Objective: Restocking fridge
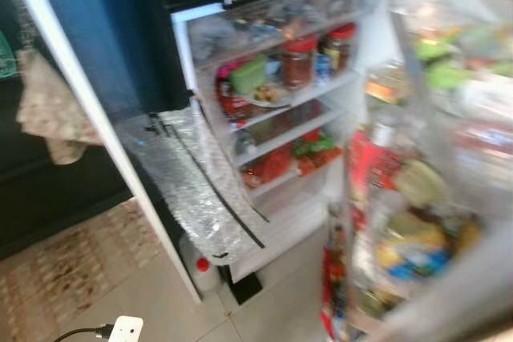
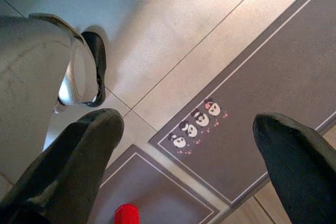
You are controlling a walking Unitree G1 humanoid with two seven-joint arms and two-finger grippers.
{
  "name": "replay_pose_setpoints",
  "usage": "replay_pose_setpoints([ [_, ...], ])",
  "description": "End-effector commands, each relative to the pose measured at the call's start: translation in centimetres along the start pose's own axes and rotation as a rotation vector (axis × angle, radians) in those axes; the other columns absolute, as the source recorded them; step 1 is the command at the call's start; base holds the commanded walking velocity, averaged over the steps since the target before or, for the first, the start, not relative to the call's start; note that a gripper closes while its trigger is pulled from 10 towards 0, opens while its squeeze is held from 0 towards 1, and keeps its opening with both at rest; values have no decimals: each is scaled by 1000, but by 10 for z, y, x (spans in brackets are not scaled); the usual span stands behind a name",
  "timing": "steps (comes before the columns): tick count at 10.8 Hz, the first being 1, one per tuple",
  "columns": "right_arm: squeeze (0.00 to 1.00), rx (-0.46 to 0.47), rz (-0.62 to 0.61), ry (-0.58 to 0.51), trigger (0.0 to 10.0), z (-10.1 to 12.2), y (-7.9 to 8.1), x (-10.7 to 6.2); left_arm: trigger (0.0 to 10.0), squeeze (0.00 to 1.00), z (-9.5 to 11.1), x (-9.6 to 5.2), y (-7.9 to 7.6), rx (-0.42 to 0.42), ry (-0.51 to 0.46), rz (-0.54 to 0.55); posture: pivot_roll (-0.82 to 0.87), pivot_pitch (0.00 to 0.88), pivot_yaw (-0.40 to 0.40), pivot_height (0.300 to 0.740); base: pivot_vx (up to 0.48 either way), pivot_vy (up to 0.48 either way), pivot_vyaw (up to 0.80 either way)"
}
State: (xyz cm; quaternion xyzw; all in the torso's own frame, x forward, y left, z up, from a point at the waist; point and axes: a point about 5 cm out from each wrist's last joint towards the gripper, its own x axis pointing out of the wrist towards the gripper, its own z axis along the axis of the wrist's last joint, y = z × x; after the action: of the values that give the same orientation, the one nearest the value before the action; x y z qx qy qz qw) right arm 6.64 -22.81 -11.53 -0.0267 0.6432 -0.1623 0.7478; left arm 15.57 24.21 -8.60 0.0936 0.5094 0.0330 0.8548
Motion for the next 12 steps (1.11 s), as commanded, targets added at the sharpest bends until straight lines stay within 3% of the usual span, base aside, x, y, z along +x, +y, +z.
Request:
replay_pose_setpoints([
  [1,0,13,-9,6,10000,1,-2,0,10000,0,-2,-1,6,13,15,20,-5,0,42,740,0,0,0],
  [3,0,28,-17,17,10000,2,5,-1,10000,0,-3,-1,7,13,16,21,-4,0,42,740,0,0,0],
  [5,0,104,-79,19,10000,4,-5,0,10000,0,-2,-1,7,16,13,20,-5,0,43,740,0,0,0],
  [9,0,125,-144,-2,10000,10,-15,0,10000,0,-1,-1,7,14,13,20,-3,0,43,740,0,0,0],
  [10,0,143,-156,9,10000,0,-15,0,10000,0,-1,-1,7,16,14,19,-4,0,43,740,0,0,0],
  [12,0,282,-178,-46,10000,7,-22,0,10000,0,-1,0,6,15,13,18,-3,0,44,740,0,0,0],
])
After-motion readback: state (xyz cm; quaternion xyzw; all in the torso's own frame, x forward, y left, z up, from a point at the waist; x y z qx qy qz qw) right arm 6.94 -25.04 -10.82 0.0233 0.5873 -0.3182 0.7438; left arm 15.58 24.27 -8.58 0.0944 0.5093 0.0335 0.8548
